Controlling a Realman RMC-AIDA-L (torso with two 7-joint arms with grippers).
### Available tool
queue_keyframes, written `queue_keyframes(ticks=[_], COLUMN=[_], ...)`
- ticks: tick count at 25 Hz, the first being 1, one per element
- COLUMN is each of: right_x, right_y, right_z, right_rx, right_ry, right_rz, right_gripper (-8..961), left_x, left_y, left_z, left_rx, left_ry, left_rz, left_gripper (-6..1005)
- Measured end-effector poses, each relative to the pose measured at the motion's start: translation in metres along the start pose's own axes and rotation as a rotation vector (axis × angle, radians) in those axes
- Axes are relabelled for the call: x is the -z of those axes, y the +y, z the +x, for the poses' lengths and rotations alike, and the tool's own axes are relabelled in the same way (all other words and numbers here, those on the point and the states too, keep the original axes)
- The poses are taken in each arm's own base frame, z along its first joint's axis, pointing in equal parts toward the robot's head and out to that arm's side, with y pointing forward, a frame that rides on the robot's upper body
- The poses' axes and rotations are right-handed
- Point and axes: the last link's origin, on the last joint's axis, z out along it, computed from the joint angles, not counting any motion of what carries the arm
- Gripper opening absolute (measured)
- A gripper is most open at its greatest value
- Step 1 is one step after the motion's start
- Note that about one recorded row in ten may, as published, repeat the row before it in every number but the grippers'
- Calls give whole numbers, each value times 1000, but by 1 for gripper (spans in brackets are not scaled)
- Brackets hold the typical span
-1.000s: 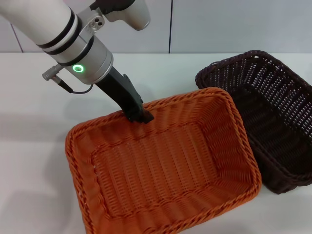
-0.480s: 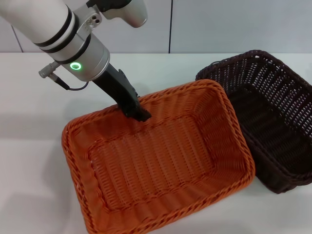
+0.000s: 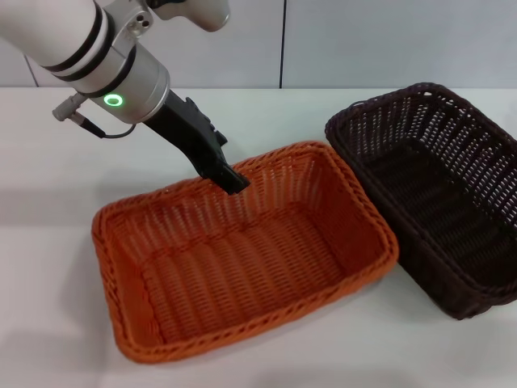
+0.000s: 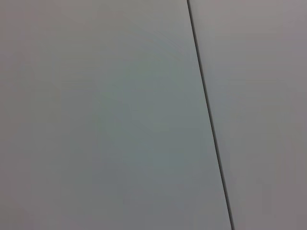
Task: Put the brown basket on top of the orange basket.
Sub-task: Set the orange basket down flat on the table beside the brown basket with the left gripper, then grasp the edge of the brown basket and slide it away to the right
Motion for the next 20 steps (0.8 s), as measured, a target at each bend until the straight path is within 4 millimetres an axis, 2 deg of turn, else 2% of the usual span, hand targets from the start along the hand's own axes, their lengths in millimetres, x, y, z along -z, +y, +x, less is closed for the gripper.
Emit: queue_keyframes(ticks=[4, 9, 13, 14, 15, 18, 19, 20], right_x=[0, 0, 0, -1, -2, -6, -8, -8], right_y=[1, 0, -2, -3, -4, -5, -3, -3], right_z=[0, 0, -3, -4, -7, -16, -24, -24], right_rx=[1, 11, -13, -19, -38, -50, -39, -39], right_ry=[0, 6, 28, 35, 48, 84, 120, 120], right_rz=[-3, -29, -135, -163, -206, -328, -425, -425], right_gripper=[634, 635, 636, 636, 636, 635, 635, 635], left_x=[5, 15, 33, 43, 43, 51, 51, 52], left_y=[-3, -3, -5, -4, -4, -8, -8, -9], left_z=[-2, -4, -11, -17, -17, -32, -32, -36], left_rx=[4, 23, 66, 75, 75, 98, 98, 114], left_ry=[30, 139, 371, 527, 527, 713, 713, 767], left_rz=[33, 77, 129, 153, 153, 214, 214, 230], left_gripper=[776, 859, 859, 859, 859, 859, 859, 859])
